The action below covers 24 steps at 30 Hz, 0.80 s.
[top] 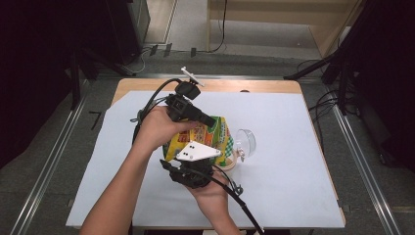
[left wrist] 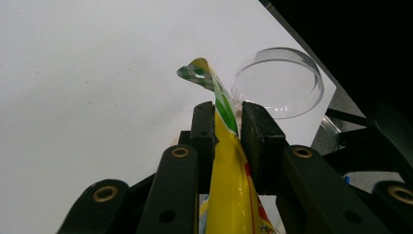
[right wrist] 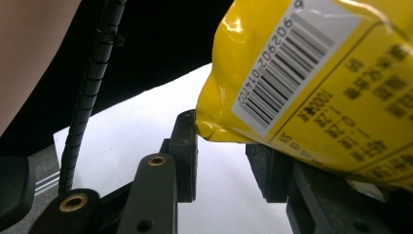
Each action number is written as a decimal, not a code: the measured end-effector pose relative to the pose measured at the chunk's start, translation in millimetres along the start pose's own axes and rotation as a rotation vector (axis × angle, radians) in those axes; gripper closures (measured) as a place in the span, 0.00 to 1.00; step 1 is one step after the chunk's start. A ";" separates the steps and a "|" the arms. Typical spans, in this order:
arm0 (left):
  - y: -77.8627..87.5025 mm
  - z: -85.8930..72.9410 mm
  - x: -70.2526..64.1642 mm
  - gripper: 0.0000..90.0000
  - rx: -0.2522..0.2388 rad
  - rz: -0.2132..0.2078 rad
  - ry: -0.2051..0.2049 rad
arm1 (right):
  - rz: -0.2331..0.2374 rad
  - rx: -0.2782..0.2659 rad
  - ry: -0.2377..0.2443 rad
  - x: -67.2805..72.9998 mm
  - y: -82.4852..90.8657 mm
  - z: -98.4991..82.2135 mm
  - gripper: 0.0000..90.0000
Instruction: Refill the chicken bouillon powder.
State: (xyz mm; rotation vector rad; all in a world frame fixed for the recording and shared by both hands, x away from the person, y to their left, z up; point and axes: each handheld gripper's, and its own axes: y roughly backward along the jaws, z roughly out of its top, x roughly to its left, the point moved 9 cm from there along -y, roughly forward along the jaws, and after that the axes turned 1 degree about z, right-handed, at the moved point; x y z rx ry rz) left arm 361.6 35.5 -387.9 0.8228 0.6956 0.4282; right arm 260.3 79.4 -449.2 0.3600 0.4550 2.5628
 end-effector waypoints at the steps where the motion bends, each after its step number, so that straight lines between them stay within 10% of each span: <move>1: -0.6 0.1 0.7 0.85 0.004 0.002 0.008 | 0.000 0.005 0.001 -0.3 0.1 -0.1 0.74; 24: -4.2 5.0 -0.1 0.85 0.052 0.040 -0.008 | -0.001 0.037 -0.015 -3.1 0.6 3.3 0.76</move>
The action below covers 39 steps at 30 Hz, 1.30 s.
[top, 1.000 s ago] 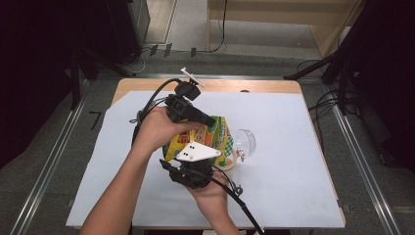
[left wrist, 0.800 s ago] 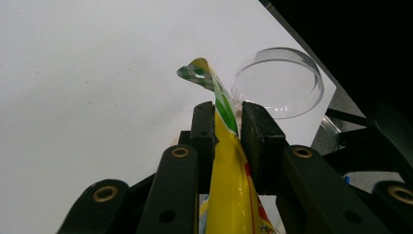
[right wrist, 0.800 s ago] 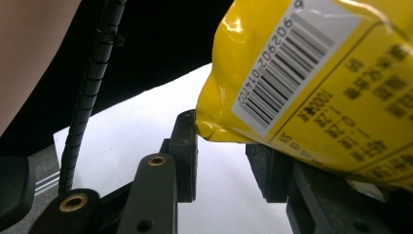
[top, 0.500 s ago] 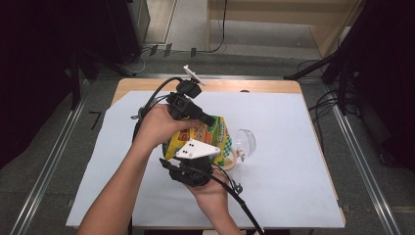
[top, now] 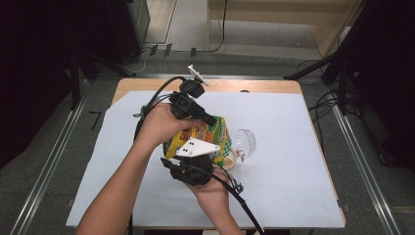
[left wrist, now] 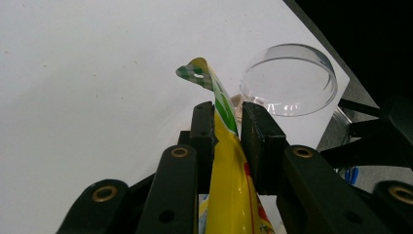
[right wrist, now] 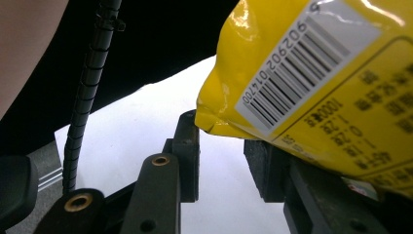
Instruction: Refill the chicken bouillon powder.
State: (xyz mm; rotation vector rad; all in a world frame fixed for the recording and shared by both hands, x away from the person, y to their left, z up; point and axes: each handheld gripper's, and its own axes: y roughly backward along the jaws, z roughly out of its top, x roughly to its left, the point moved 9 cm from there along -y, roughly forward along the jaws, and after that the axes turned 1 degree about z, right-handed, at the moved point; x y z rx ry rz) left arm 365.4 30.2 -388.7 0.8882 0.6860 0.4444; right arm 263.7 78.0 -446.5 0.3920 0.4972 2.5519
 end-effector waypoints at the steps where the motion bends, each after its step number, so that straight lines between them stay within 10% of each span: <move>1: -0.5 0.1 0.0 0.85 0.001 -0.001 0.001 | 0.000 -0.001 -0.001 -0.1 0.0 0.0 0.76; 39: 8.5 -19.4 -4.8 0.86 -0.094 -0.012 -0.097 | 0.078 -0.016 0.004 13.4 -8.9 -17.3 0.58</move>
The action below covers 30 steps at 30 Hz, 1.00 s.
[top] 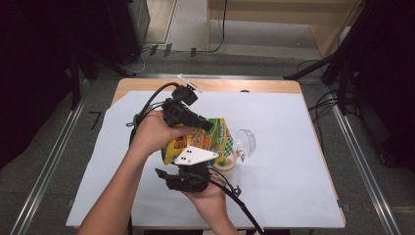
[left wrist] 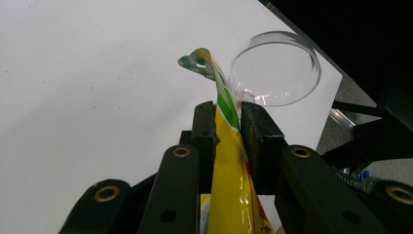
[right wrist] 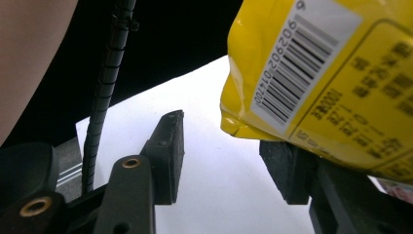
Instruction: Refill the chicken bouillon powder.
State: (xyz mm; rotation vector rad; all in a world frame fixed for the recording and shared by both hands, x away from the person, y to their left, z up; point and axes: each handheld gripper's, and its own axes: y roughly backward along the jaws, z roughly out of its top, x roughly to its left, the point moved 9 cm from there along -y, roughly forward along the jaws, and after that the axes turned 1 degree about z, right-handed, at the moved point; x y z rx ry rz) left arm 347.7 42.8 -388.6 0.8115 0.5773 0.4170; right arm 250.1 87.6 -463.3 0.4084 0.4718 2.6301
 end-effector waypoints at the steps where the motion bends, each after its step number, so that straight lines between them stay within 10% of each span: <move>1: 0.2 -0.7 -0.1 0.86 -0.002 0.001 0.002 | 0.000 0.004 0.005 0.2 -0.6 -1.0 0.58; 30: 8.0 -24.1 4.0 0.88 -0.054 -0.053 0.010 | 0.002 0.063 0.035 2.3 -12.5 -22.7 0.55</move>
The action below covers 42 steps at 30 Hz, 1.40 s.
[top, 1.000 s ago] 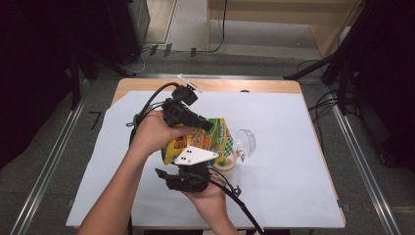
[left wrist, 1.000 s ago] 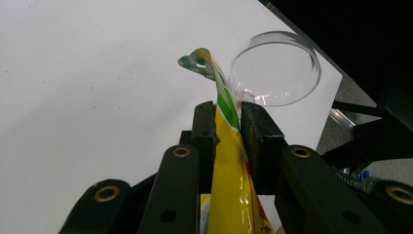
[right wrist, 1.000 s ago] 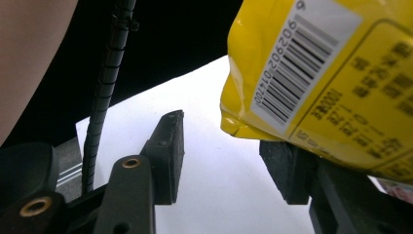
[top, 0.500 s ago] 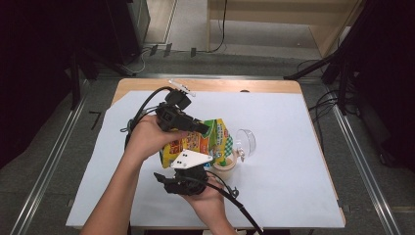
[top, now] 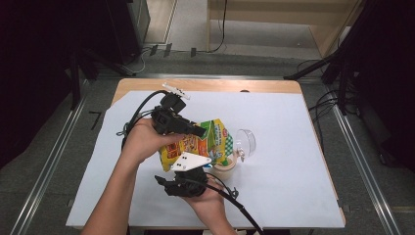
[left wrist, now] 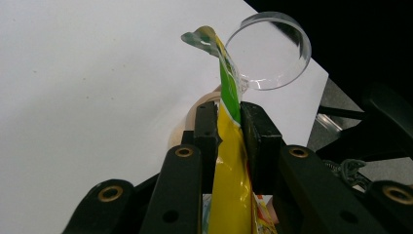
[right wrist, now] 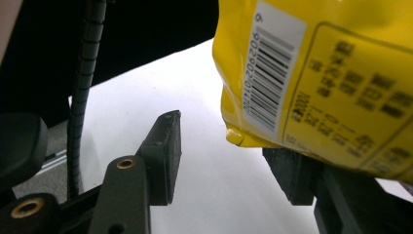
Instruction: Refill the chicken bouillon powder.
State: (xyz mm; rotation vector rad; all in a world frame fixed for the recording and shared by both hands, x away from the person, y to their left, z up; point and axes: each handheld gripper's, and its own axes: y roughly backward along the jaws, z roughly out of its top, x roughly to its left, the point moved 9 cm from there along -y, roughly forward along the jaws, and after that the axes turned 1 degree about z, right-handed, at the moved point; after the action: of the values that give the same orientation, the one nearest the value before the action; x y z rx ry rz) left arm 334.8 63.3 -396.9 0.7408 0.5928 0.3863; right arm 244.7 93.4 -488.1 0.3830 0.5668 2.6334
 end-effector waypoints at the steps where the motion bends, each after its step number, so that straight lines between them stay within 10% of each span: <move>1: 0.2 -1.4 1.1 0.87 0.003 -0.003 0.002 | -0.001 -0.001 0.005 -0.5 -0.3 -0.5 0.55; 42: 7.4 -27.7 7.6 0.98 0.031 -0.052 -0.079 | -0.033 0.019 -0.063 -20.0 10.8 -20.2 0.51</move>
State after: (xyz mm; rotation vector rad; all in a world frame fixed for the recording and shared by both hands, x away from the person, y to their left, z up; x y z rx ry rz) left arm 322.4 86.5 -410.7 0.7652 0.5441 0.2989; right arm 251.5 68.8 -504.6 0.4567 0.5729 2.5761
